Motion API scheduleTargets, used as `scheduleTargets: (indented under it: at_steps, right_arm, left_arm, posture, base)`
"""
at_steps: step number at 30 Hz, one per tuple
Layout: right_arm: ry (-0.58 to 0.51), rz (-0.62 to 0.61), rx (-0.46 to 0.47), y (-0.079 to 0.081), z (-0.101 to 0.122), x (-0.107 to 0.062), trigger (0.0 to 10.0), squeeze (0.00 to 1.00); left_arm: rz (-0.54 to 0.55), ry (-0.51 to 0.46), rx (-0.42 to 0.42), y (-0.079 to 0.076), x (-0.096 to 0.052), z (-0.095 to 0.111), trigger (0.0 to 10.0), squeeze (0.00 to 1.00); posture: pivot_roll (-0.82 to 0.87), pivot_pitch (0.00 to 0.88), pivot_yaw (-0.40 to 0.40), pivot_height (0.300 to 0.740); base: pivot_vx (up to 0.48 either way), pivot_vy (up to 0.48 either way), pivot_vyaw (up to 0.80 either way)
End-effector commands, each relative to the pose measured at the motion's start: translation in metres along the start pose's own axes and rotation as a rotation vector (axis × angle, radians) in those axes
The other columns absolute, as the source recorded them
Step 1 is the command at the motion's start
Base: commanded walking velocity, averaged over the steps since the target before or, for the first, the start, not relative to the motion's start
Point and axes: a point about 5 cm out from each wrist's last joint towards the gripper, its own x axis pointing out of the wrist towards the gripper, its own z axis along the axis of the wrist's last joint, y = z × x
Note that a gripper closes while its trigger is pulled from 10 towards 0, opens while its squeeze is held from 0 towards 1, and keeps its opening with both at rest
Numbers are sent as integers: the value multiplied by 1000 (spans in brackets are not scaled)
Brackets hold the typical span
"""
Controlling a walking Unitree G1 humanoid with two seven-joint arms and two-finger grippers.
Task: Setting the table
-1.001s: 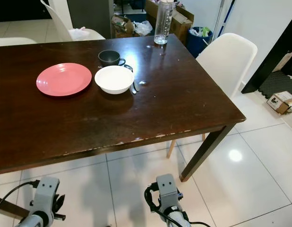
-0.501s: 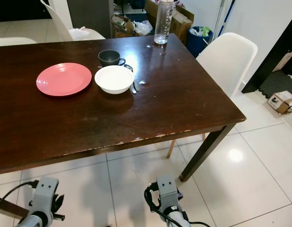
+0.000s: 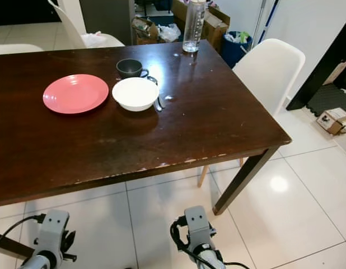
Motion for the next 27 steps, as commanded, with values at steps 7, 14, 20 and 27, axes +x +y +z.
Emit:
scheduleTargets:
  at_steps: [7,14,20,27]
  right_arm:
    - [15,7,-15,1,-4,-2,10000,0]
    - [16,8,-17,1,-4,-2,10000,0]
    - [18,6,-16,0,-5,-3,10000,0]
    - [21,5,-19,0,-6,-3,10000,0]
  left_arm:
    - [14,27,11,3,-2,-5,10000,0]
    - [13,30,15,3,-2,-6,10000,0]
    - [7,29,20,1,-1,-6,10000,0]
    - [4,32,10,1,-1,-7,10000,0]
  posture:
    - [10,77,45,740]
    - [2,75,45,740]
    - [-2,75,45,740]
    - [-1,79,42,740]
  base:
    - [0,0,0]
    - [0,0,0]
    - [0,0,0]
    - [0,0,0]
